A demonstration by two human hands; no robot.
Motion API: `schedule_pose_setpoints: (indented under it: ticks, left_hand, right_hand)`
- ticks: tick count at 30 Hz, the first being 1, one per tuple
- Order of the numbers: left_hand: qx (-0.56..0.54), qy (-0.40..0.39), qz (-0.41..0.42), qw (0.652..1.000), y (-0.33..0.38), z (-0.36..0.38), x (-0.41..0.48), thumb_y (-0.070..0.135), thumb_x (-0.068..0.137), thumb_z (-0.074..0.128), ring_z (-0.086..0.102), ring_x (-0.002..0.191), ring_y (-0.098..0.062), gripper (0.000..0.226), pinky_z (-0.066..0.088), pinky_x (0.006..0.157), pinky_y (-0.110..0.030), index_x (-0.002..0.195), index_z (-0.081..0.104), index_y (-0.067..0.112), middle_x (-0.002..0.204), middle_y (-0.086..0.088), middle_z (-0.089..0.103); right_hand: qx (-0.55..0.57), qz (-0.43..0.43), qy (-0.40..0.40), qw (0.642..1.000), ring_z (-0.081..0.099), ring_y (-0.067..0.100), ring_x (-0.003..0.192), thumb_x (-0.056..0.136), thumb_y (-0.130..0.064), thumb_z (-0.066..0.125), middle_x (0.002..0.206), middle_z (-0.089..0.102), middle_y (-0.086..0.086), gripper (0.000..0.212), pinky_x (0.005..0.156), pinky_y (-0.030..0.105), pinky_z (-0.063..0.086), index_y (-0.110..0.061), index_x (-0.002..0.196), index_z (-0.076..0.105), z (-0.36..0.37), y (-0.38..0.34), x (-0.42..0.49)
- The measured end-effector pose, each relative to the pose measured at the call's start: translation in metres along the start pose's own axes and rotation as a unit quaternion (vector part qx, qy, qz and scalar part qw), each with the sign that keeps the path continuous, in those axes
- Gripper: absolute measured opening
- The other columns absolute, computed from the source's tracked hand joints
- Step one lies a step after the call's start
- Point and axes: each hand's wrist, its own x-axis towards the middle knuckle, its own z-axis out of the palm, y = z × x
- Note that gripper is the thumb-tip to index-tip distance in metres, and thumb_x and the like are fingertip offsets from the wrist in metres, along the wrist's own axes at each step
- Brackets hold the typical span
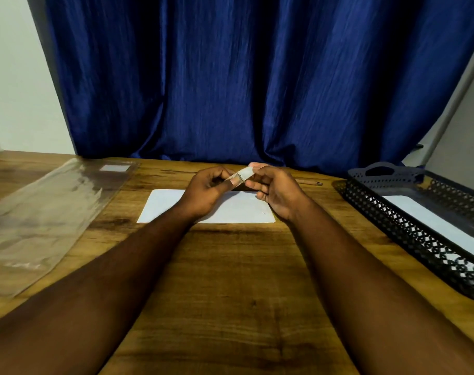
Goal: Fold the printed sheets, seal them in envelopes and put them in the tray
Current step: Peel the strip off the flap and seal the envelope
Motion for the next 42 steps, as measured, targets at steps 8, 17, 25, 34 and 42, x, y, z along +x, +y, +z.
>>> schedule_pose_setpoints:
  ticks: [8,17,25,34,42]
  left_hand:
    - [-0.021,0.010,-0.001,1.000,0.007,-0.002,-0.003,0.001,0.099,0.066,0.067,0.083,0.007,0.024,0.046,0.071,-0.008,0.081,0.070,0.017,0.103,-0.002,0.074]
    - [-0.042,-0.001,-0.002,0.999,0.016,0.001,-0.008,-0.007,0.098,0.060,0.067,0.074,0.003,0.019,0.048,0.066,-0.010,0.083,0.065,0.002,0.092,-0.012,0.069]
    - [0.012,0.008,0.004,1.000,0.011,-0.001,-0.006,-0.004,0.098,0.061,0.066,0.077,0.005,0.011,0.048,0.069,-0.011,0.093,0.068,-0.011,0.091,-0.009,0.070]
    - [0.015,0.013,-0.008,1.000,0.007,-0.003,-0.005,-0.002,0.096,0.067,0.069,0.083,0.003,0.007,0.049,0.069,-0.010,0.091,0.071,-0.007,0.102,-0.010,0.075]
    - [-0.071,-0.006,-0.018,0.997,0.014,-0.001,-0.006,-0.008,0.096,0.065,0.069,0.080,-0.005,0.013,0.056,0.072,-0.019,0.083,0.067,-0.003,0.094,-0.013,0.068]
  right_hand:
    - [0.083,0.002,0.048,0.995,0.071,0.014,0.084,0.105,-0.026,0.049,0.101,0.078,0.001,0.028,0.067,0.030,0.043,-0.015,0.119,0.071,-0.007,-0.006,0.002]
    - [-0.155,-0.038,-0.071,0.985,0.070,0.015,0.097,0.100,-0.047,0.066,0.108,0.080,0.001,0.039,0.069,0.030,0.038,-0.015,0.120,0.076,0.004,0.000,-0.002]
    - [-0.157,-0.050,-0.088,0.982,0.064,0.016,0.084,0.101,-0.028,0.069,0.120,0.075,0.017,0.026,0.062,0.025,0.040,-0.015,0.124,0.074,-0.002,0.003,0.000]
    - [-0.151,-0.051,-0.066,0.985,0.053,0.010,0.070,0.097,-0.021,0.075,0.108,0.078,0.017,0.019,0.060,0.026,0.038,-0.012,0.113,0.080,-0.011,0.002,0.001]
    - [-0.156,-0.068,-0.047,0.984,0.075,0.014,0.097,0.101,-0.019,0.070,0.104,0.081,0.004,0.018,0.070,0.018,0.053,-0.011,0.115,0.078,-0.001,0.003,0.002]
